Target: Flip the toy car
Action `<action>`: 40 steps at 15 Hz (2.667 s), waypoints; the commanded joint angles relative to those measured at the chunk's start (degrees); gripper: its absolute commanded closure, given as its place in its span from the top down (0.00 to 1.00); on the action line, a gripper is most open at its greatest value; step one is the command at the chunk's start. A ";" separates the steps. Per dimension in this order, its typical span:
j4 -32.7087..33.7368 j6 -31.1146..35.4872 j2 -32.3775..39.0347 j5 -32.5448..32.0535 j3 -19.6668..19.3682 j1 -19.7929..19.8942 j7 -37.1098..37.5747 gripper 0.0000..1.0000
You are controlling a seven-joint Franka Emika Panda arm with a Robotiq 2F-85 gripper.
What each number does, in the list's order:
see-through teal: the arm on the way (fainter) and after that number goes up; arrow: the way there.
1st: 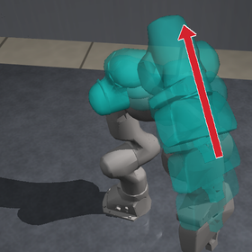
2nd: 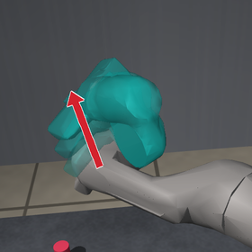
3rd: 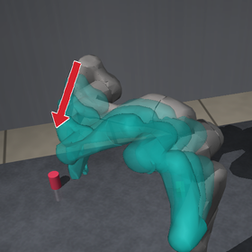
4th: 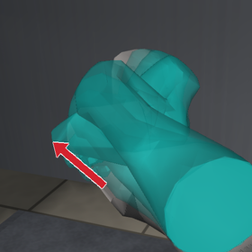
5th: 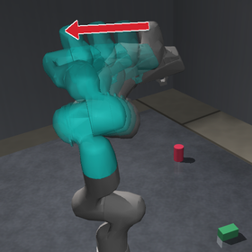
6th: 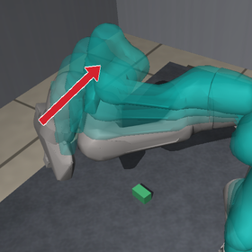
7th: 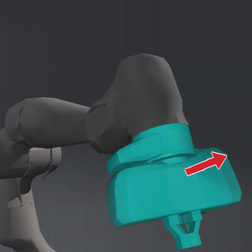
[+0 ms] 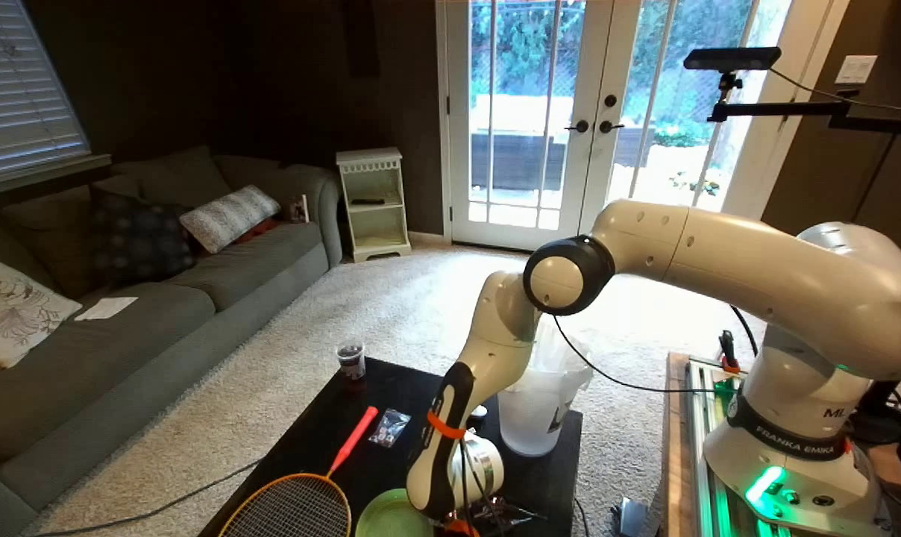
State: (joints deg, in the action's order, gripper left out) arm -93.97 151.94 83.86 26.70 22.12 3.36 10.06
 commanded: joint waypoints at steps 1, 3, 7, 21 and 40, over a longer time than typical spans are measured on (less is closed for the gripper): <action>2.94 -4.97 2.06 -0.57 -0.04 -0.62 -1.49 1.00; 3.75 -6.74 2.44 -0.36 -0.47 -1.33 -1.15 1.00; 3.31 -7.14 1.27 1.09 -1.70 -2.91 0.35 1.00; 6.48 -8.82 1.25 0.86 -3.92 -7.89 6.43 1.00; 6.86 -11.04 0.17 0.20 -6.15 -10.62 11.62 0.14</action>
State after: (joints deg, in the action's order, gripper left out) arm -87.17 143.06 85.01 26.76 17.20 -5.85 18.99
